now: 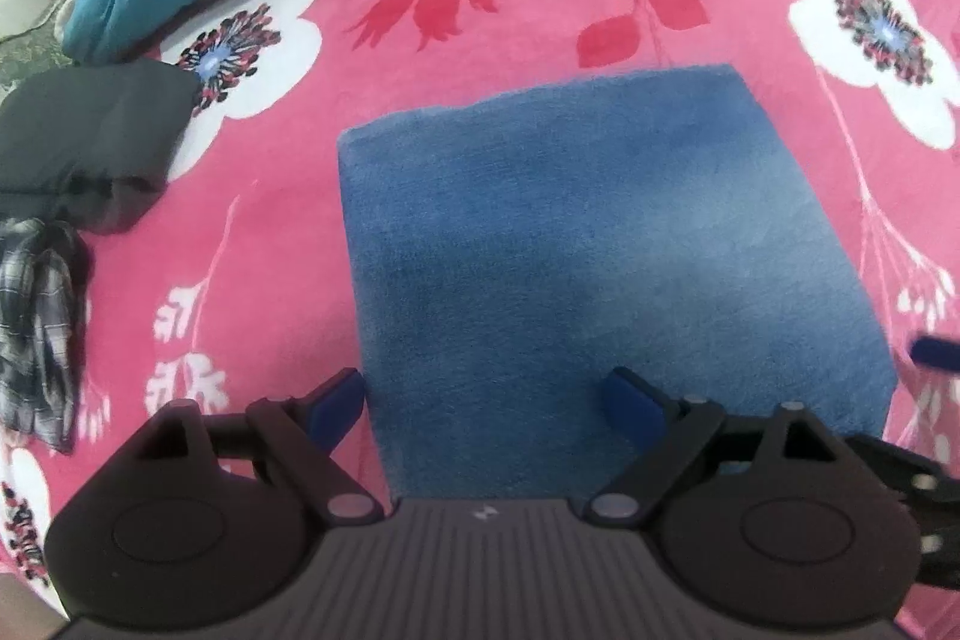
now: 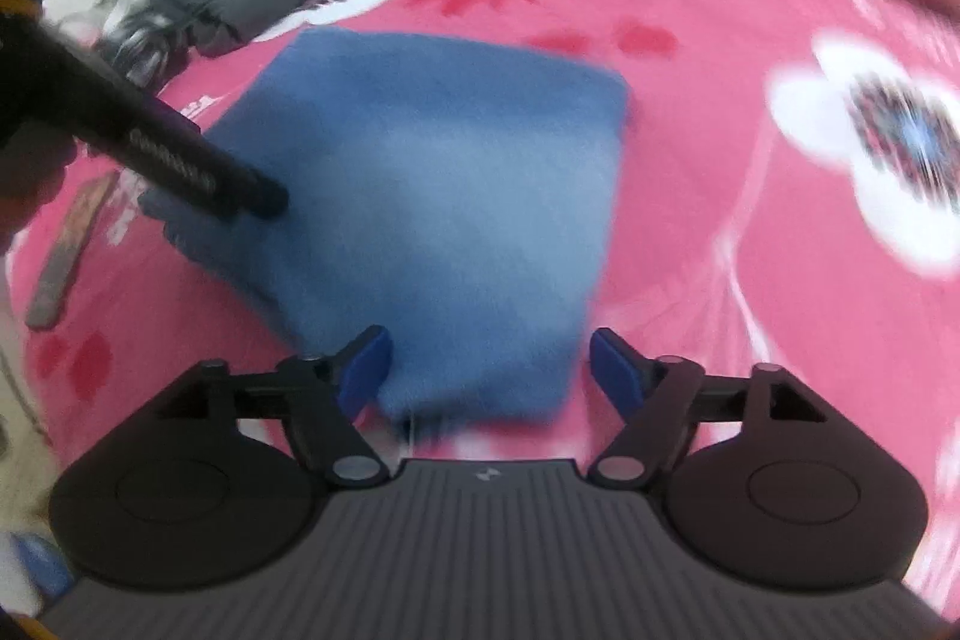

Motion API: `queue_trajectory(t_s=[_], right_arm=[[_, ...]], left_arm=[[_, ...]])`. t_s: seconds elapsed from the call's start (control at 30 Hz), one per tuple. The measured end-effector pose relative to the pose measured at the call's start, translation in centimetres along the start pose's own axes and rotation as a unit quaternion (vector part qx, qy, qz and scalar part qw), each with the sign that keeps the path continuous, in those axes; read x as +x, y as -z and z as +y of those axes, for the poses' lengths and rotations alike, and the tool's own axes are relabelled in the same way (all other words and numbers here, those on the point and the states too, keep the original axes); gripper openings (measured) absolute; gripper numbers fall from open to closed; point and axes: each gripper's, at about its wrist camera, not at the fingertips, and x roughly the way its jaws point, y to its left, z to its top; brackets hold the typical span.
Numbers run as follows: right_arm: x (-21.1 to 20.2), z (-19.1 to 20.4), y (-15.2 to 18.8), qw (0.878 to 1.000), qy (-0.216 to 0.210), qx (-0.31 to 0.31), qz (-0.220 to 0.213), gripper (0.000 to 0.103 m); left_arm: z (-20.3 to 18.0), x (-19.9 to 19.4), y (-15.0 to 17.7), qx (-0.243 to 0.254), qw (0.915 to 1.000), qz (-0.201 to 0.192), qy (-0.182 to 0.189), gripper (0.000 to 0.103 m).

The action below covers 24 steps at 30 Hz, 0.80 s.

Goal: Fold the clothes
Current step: 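Grasp the jeans bundle edge with the left gripper while the right gripper grasps beside it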

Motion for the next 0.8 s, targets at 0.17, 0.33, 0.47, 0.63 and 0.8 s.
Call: queue_trajectory(t_s=[0.17, 0.33, 0.47, 0.63, 0.8], right_arm=[[-3.4, -2.9, 2.6, 0.995, 0.037, 0.095, 0.004, 0.074], [-3.6, -2.9, 4.5, 0.993, 0.045, 0.107, -0.001, 0.073], [-2.7, -2.5, 4.1, 0.996, 0.038, 0.071, -0.025, 0.068], [-1.4, -2.7, 3.5, 0.999, 0.02, 0.02, -0.041, 0.06], [-0.8, -3.6, 4.2, 0.999, 0.0, 0.012, -0.046, 0.045]], left_arm=[[1.3, -2.3, 1.4, 0.019, 0.9972, -0.068, 0.022, 0.085], [-1.4, -5.0, 3.4, 0.14, 0.9774, -0.144, 0.066, 0.085], [-6.1, -4.9, 5.1, 0.266, 0.9474, -0.159, 0.081, 0.085], [-9.9, -3.5, 6.6, 0.33, 0.9252, -0.179, 0.056, 0.081], [-11.3, -1.9, 7.2, 0.375, 0.907, -0.186, 0.048, 0.054]])
